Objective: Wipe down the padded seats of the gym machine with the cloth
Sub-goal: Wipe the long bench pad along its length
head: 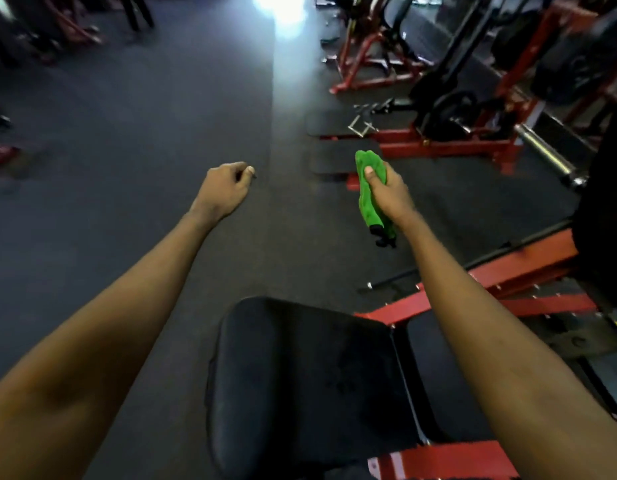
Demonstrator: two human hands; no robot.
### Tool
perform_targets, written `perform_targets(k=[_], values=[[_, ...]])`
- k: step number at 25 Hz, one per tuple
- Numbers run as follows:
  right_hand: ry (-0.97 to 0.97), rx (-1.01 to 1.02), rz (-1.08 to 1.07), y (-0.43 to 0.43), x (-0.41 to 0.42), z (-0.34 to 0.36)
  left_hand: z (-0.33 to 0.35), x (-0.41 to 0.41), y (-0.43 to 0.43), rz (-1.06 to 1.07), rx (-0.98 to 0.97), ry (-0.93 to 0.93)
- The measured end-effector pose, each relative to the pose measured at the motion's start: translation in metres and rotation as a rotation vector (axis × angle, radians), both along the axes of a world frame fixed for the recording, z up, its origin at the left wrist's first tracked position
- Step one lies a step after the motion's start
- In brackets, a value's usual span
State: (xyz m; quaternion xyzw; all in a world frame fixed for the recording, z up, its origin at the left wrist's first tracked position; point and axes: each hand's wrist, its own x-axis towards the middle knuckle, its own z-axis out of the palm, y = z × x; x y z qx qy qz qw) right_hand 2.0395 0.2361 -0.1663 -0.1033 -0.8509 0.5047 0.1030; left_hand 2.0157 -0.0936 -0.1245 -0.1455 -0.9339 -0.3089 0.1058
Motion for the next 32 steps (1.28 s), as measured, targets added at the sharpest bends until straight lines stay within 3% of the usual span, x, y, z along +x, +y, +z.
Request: perform_targets(k=[10,17,25,32], values=[[0.007,0.015,0.335,-0.114,-0.046,0.033,0.012,0.062,-0.099,0.383,0.015,-0.031],[0.028,-0.01,0.773,-0.31,-0.003,0.065,0.031,0.217,-0.246,0.82,0.019,0.017],[0.07,-0.09,1.391,-0.574,0.228,0.096,0.046,0.535,-0.374,1.387,-0.012,0.08],[0.083,-0.107,1.816,-0.706,0.466,0.092,0.05,0.804,-0.377,1.847,-0.022,0.113]])
